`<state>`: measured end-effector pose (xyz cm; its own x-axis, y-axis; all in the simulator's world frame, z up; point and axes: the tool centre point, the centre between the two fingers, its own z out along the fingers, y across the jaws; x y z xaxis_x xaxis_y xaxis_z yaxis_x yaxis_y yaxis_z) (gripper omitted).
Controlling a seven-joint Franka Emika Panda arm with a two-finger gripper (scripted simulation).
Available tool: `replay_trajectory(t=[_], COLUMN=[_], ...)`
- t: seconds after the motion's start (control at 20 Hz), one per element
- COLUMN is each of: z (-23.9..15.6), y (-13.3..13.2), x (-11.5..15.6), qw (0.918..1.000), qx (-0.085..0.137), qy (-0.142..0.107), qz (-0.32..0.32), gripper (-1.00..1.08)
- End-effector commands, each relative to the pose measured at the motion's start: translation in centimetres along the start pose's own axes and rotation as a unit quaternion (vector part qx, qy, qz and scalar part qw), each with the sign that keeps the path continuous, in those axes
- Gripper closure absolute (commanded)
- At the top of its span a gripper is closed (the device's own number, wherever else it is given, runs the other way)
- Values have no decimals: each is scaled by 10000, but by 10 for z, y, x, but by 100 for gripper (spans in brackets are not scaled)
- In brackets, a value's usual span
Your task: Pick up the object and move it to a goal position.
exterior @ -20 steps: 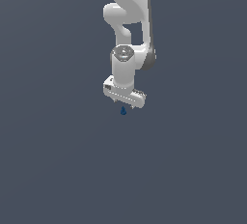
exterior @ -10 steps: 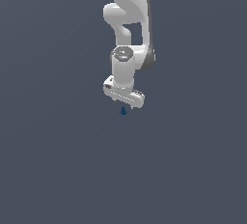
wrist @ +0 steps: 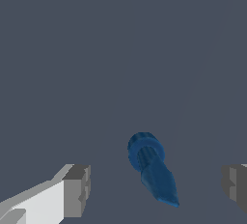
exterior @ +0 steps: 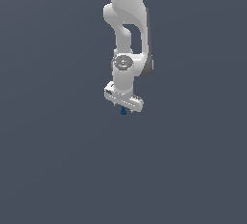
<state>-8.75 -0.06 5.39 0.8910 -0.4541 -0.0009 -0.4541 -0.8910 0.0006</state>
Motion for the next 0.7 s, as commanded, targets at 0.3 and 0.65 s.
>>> replay_trajectory(t=[0.3,0.65], z=[12,12], y=[0,0], x=[1,1], qw=[10000,10000], qx=[3,3], qy=[4,4], qz=[5,5], gripper=[108,108])
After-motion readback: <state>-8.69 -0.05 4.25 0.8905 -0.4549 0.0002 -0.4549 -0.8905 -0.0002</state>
